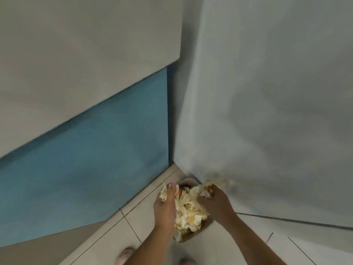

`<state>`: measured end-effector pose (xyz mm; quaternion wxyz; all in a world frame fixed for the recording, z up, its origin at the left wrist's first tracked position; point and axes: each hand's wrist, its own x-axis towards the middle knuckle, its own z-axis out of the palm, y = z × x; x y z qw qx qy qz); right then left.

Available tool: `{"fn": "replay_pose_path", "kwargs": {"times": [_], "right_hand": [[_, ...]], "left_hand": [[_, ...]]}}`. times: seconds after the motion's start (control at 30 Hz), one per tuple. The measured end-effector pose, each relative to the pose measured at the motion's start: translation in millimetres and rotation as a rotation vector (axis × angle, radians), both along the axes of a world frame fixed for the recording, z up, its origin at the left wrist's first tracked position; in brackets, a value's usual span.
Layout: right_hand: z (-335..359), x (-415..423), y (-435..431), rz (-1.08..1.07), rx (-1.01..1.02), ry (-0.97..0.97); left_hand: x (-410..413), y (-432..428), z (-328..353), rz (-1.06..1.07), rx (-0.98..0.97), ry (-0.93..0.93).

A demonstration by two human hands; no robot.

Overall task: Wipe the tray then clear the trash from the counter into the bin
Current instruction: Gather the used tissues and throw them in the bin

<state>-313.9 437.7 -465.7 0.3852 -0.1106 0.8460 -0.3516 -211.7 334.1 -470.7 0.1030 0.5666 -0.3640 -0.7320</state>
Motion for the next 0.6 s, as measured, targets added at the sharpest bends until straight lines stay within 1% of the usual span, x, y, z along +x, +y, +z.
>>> {"fn": "replay_pose_path", "kwargs": {"times": [0.07, 0.1, 0.17, 0.23, 0.3, 0.37, 0.43, 0.5, 0.6], "right_hand": [[-44.4, -0.8, -2.4, 0.086, 0.11, 0.057], [-66.5, -1.5, -4.9, 0.117, 0.131, 0.081], [-108.9, -3.9, -8.2, 0.19, 0.106, 0.1], [-149.0, -7.7, -8.1, 0.298, 0.12, 0.124], [-169.1, -5.0, -2.3, 0.455, 0.201, 0.206], [-172.6, 1.4, 4.8, 0.582, 0.206, 0.319], [-175.7, 7.4, 12.8, 0.654, 0.17, 0.404], [-178.6, 12.6, 22.4, 0.656, 0.185, 0.43], [-180.1, 15.9, 31.2, 0.707, 0.198, 0.552]], "left_hand": [[-7.8, 12.6, -38.2, -0.017, -0.076, 0.008], [-10.7, 17.9, -56.8, -0.044, -0.137, -0.012], [-9.7, 27.9, -96.7, -0.167, -0.342, -0.034], [-1.4, 36.4, -138.2, -0.423, -0.54, -0.034], [14.2, 43.2, -173.0, -0.726, -0.755, -0.096], [29.0, 45.0, -191.8, -0.982, -1.026, -0.251], [37.7, 42.1, -194.3, -1.187, -1.162, -0.356], [44.0, 38.8, -195.7, -1.282, -1.223, -0.397], [50.3, 40.4, -186.3, -1.274, -1.218, -0.435]]}}
